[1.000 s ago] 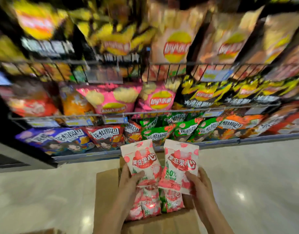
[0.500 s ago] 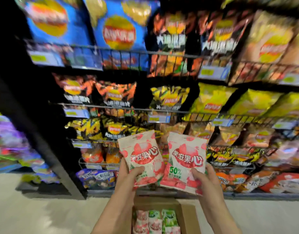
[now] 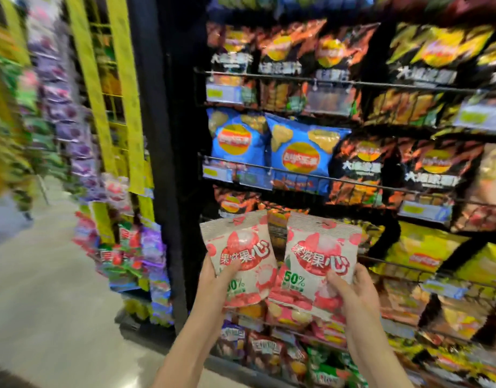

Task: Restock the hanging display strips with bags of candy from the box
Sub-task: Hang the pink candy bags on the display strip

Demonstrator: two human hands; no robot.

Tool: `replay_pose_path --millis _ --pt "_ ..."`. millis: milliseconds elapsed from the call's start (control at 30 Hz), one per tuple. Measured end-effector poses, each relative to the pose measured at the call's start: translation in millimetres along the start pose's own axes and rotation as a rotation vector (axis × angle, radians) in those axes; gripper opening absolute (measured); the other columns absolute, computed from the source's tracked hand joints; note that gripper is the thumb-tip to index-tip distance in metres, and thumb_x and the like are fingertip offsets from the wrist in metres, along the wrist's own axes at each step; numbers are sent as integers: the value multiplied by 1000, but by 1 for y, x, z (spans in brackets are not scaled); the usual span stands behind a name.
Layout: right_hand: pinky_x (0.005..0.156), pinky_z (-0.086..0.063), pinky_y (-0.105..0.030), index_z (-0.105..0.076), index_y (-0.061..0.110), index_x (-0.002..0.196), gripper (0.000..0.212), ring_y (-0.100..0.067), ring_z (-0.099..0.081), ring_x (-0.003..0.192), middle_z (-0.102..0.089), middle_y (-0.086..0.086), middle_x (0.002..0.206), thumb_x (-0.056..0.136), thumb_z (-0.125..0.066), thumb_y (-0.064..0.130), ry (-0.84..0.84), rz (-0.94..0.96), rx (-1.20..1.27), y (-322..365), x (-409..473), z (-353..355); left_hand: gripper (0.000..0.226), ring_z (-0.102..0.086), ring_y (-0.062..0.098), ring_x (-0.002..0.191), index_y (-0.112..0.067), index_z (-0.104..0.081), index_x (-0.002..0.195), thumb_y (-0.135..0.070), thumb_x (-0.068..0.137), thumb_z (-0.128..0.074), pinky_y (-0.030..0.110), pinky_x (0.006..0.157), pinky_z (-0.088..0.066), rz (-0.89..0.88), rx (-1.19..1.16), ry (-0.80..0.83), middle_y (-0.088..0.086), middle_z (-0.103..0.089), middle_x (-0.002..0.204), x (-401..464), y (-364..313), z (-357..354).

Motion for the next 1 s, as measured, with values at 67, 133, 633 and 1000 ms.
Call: replay_pose_path --millis 67,133,633,1000 --pt "76 -52 -34 -52 23 100 14 -19 -66 93 -67 -2 102 90 -58 15 28 35 -12 5 -1 -22 41 -67 20 99 -21 -50 127 -14 88 -58 33 76 -55 -29 -2 -31 1 -68 112 3 -15 17" --pt "73 -53 -32 -53 22 100 13 -19 -67 91 -68 -2 100 90 -57 15 56 63 -22 9 -1 -44 39 -67 19 99 -23 -49 127 -15 89 -57 34 79 -55 -60 4 -53 0 -68 113 6 -31 34" --pt "69 -52 -29 -43 23 115 31 -17 -64 93 -63 0 104 89 -59 15 126 180 42 3 6 -253 27 -69 19 85 -13 -55 115 -8 88 -58 24 60 -56 -213 108 -89 7 -70 102 85 -139 203" --pt "68 -58 -24 -40 46 106 47 -11 -62 100 -58 4 112 89 -57 6 127 311 39 -24 45 -354 55 -70 8 71 -30 -33 125 -3 86 -61 21 54 -54 -311 178 -147 8 -66 101 159 -163 298"
Point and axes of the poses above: each hand's wrist, its own x-axis towards the middle knuckle, its own z-axis out of the back of the hand, y = z × x, the point moved 2 cm from there along x, towards the middle knuckle
